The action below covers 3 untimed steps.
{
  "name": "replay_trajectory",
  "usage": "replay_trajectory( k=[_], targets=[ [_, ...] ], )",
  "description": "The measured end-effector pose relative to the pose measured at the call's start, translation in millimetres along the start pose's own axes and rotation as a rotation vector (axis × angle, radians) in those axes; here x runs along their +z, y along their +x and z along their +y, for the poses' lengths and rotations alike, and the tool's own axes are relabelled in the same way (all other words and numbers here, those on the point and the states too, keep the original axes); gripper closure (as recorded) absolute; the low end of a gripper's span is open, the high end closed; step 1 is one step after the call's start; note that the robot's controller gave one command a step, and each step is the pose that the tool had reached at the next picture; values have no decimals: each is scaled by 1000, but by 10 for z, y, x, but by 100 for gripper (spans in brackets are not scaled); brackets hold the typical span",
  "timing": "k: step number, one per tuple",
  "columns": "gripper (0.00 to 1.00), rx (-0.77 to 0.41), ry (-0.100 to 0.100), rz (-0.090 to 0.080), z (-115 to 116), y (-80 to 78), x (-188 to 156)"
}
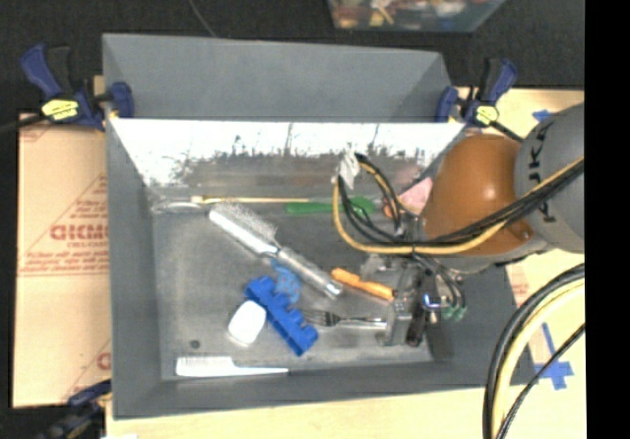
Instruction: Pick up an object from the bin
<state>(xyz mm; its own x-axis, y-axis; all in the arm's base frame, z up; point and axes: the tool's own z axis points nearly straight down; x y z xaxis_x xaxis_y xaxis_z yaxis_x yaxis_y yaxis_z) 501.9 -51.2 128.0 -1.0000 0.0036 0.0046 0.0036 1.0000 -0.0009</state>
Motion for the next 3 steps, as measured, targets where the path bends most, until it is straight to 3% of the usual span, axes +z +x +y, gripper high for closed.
replay_trajectory(
  k=[1,2,3],
  targets=[
    [0,-3,1,-8,0,-16,-44],
    [0,-123,4,-21,-139,218,564],
    [0,-101,4,-27,-116,245,558]
  ],
)
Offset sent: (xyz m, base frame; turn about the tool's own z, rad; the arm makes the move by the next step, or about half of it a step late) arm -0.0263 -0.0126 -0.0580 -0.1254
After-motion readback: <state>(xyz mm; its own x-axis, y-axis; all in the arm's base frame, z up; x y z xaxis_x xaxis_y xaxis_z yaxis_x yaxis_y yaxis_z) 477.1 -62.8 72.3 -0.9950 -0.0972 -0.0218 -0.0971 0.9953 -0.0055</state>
